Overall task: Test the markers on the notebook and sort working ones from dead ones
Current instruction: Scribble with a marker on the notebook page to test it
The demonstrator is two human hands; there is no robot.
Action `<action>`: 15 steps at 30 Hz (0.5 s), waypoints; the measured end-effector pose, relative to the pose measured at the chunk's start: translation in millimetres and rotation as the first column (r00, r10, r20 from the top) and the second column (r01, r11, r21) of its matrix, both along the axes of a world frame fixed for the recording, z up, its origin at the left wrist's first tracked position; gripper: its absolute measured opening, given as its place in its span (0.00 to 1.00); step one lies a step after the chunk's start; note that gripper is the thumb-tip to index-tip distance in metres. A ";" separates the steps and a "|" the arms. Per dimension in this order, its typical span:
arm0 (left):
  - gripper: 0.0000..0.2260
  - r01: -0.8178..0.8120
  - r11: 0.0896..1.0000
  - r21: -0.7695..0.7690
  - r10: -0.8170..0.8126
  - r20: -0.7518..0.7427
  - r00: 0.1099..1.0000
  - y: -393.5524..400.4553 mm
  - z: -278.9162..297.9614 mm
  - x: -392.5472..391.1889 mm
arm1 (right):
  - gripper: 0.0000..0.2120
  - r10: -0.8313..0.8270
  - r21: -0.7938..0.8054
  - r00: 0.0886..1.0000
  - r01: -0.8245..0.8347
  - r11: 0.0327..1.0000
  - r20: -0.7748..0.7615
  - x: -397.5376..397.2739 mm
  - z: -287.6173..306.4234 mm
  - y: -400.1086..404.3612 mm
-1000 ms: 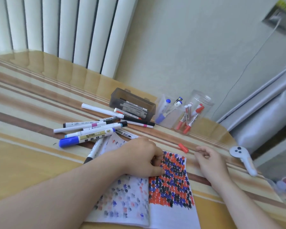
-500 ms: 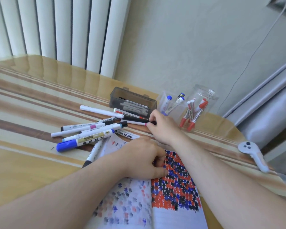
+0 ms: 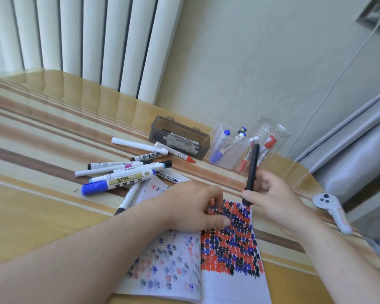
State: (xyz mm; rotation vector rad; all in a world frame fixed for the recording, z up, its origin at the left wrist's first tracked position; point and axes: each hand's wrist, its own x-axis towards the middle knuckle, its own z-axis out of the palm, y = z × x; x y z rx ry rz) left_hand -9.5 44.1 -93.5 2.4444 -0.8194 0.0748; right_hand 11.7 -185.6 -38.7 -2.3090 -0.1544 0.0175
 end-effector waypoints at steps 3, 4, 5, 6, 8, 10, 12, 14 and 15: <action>0.25 -0.027 0.996 -0.079 0.027 -0.003 1.000 -1.5 0.3 -3.0 | 0.07 0.065 0.374 0.990 -0.013 0.927 -0.126 -22.9 -8.0 -5.2; 0.26 -0.019 0.995 -0.094 0.021 0.022 1.000 -2.3 0.0 -5.0 | 0.07 0.106 0.459 0.983 -0.026 0.888 -0.150 -27.9 -13.5 -2.6; 0.28 -0.001 0.994 -0.108 0.007 0.058 0.998 -3.0 -0.5 -7.2 | 0.08 0.143 0.533 0.977 -0.036 0.846 -0.161 -32.4 -19.4 2.0; 0.28 0.025 0.992 -0.121 -0.014 0.095 0.995 -4.3 -0.6 -9.7 | 0.13 0.175 0.599 0.973 -0.050 0.799 -0.153 -35.5 -26.7 6.2; 0.26 0.071 0.989 -0.133 -0.048 0.166 0.985 -8.6 -2.7 -12.3 | 0.21 0.187 0.714 0.976 -0.051 0.698 -0.113 -40.2 -39.1 13.2; 0.22 0.089 0.988 -0.129 -0.057 0.238 0.970 -13.7 -4.6 -11.9 | 0.21 0.172 0.754 0.983 -0.070 0.653 -0.057 -43.4 -43.3 17.5; 0.21 0.089 0.988 -0.126 -0.050 0.287 0.957 -16.7 -4.4 -11.6 | 0.15 0.169 0.751 0.985 -0.098 0.653 -0.018 -45.0 -43.6 20.3; 0.21 0.093 0.990 -0.108 -0.050 0.346 0.937 -18.6 -4.0 -11.9 | 0.11 0.182 0.712 0.983 -0.146 0.686 0.026 -44.4 -46.1 19.9; 0.20 0.092 0.991 -0.095 -0.052 0.359 0.932 -19.3 -4.3 -12.8 | 0.12 0.197 0.677 0.979 -0.174 0.715 0.045 -45.0 -47.9 19.5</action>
